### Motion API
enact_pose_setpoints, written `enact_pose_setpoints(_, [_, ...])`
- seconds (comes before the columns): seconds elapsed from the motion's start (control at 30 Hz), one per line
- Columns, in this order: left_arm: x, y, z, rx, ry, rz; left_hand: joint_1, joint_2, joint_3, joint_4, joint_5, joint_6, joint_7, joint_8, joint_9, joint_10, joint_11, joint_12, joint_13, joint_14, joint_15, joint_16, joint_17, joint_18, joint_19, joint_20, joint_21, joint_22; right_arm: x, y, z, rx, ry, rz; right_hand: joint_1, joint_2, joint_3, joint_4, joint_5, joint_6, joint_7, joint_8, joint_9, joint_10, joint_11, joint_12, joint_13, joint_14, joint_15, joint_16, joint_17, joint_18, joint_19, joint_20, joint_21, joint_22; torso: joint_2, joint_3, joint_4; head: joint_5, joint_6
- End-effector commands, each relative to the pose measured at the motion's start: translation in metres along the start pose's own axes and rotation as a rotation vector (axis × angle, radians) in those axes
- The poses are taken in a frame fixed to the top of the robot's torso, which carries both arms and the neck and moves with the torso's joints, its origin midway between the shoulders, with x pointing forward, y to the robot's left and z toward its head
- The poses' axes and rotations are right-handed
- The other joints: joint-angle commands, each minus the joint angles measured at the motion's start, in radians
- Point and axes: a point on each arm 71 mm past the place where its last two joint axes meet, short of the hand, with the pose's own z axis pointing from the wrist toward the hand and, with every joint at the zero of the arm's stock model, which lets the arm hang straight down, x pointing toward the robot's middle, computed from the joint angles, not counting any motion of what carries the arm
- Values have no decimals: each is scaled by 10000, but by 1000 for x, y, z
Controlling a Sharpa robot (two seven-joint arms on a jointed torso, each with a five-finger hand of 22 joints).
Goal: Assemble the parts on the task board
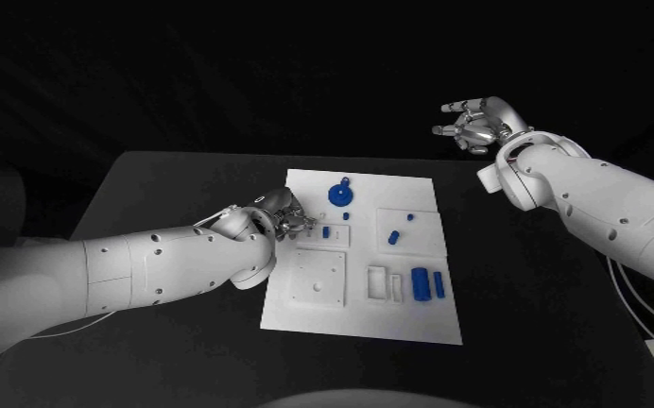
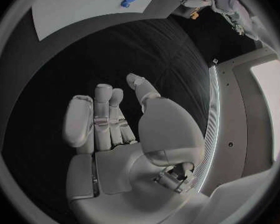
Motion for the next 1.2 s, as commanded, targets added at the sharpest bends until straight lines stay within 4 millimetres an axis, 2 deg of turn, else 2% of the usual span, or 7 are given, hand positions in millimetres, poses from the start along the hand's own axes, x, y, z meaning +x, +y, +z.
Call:
enact_pose_setpoints(0.03, [0,-2,-1,280,-166,229,195,94,5,39,-72,1192,-1092,-30,-39,315,-226,-48,17,-36,-54,-44,5,87,32,-9,-41,193,1,1,0,-69,143,-45,-95,-7,45,-5,42,45,-3,34,12,-17,-17,-8,9,-53,-36,-35,-15,52,459,-6,-21,1674,0,-4,-3,6,-24])
enact_pose_setpoints(0.43, [3,1,-1,69,220,447,252,107,-37,69,-181,1201,-1086,-53,-103,311,-222,-57,56,-43,-45,-40,16,79,24,-7,-47,193,2,0,-1,-56,164,-39,-105,-17,66,0,87,49,-3,34,12,-16,-18,-10,9,-51,-38,-34,-14,52,459,-8,-20,1674,2,1,-7,5,-76])
enact_pose_setpoints(0.47, [3,1,-1,35,274,465,262,115,-43,73,-250,1199,-1084,-62,-117,312,-220,-65,61,-50,-44,-48,6,79,19,-4,-50,193,2,0,-1,-53,163,-40,-120,-9,73,14,111,47,-2,33,12,-15,-18,-12,8,-52,-38,-35,-14,51,460,-8,-19,1674,4,2,-5,3,-84])
enact_pose_setpoints(0.53, [4,2,-1,-26,374,496,324,187,-63,74,-794,1205,-1081,-86,-160,309,-219,-76,84,-57,-41,-54,0,73,12,-2,-57,192,3,0,-1,-49,165,-39,-120,-9,73,14,111,47,-2,33,12,-15,-18,-12,8,-52,-38,-35,-14,51,460,-8,-19,1674,4,3,-4,2,-85])
enact_pose_setpoints(0.57, [5,2,-1,-56,418,499,358,210,-128,73,-825,1220,-1078,-112,-217,309,-213,-89,125,-58,-40,-51,4,76,12,3,-62,192,3,0,-1,-49,168,-37,-120,-9,73,14,111,47,-2,33,12,-15,-18,-12,8,-52,-38,-35,-14,51,460,-8,-19,1674,3,4,-5,5,-90])
enact_pose_setpoints(0.77, [9,5,0,-191,563,516,386,228,-186,76,-830,1239,-1075,-130,-275,308,-211,-104,178,-58,-35,-43,15,75,14,4,-66,193,4,-1,-1,-48,181,-31,-124,-15,86,20,137,45,-2,33,12,-20,-18,-13,9,-52,-40,-35,-14,52,459,-9,-21,1674,2,-6,-16,-2,-116])
enact_pose_setpoints(1.2, [13,8,0,-269,634,507,407,266,-253,67,-835,1245,-1075,-124,-341,310,-213,-130,302,-55,-38,-15,52,81,19,6,-67,194,4,-1,-1,-44,183,-32,-128,-23,100,27,158,50,-4,35,12,-18,-19,-12,10,-51,-39,-34,-14,51,460,-10,-19,1675,1,-1,-6,-21,-150])
